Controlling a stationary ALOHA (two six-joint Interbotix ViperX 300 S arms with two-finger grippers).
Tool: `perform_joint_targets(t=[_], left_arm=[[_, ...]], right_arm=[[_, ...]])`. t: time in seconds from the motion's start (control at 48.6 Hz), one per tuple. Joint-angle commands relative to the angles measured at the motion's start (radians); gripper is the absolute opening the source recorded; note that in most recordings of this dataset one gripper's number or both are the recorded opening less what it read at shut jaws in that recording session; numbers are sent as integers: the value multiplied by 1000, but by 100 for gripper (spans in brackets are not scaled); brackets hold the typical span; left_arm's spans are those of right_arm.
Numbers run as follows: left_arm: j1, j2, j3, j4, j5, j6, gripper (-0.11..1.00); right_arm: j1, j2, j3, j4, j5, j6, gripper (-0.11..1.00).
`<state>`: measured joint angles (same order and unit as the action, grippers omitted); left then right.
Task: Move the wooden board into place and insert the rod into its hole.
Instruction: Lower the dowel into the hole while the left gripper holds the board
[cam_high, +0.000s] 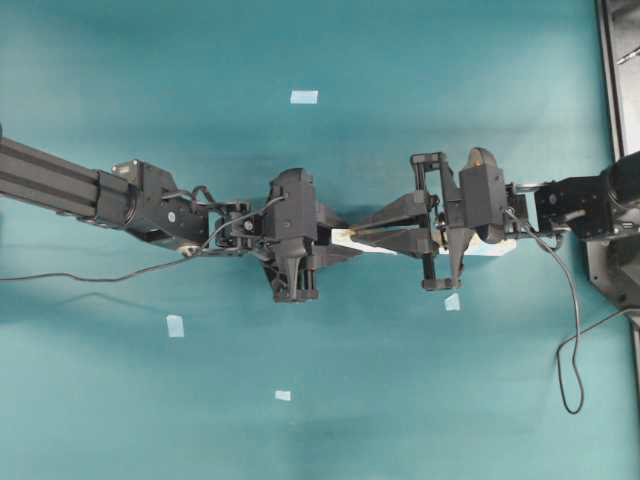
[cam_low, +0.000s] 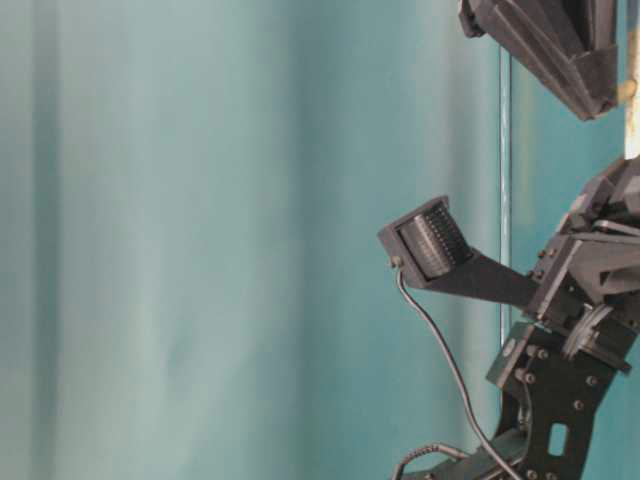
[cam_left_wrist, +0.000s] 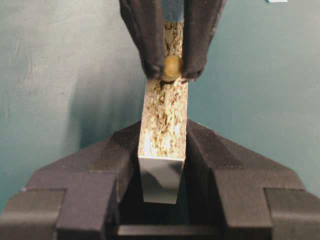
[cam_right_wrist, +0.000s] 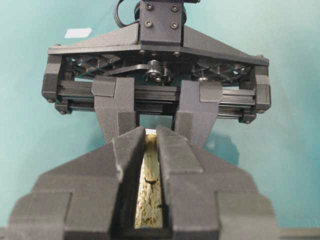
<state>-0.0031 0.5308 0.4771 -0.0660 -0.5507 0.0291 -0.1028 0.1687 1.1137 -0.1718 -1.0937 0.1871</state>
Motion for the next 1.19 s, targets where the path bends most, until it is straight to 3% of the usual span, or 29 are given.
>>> perform_joint_targets(t=[0.0,0.514,0.884,1.172], left_arm=[[-17,-6,-5,3,17,0,24],[-17,-8,0,3,20,-2,24],[-26,-11,2,3,40,-3,24],[-26,-12,2,2,41,-3,24]], right_arm=[[5,-11,-11,-2,-5,2,12],[6,-17,11,3,83,5,12],[6,-118,84,34,153,5,12],[6,-123,61,32,241,3,12]])
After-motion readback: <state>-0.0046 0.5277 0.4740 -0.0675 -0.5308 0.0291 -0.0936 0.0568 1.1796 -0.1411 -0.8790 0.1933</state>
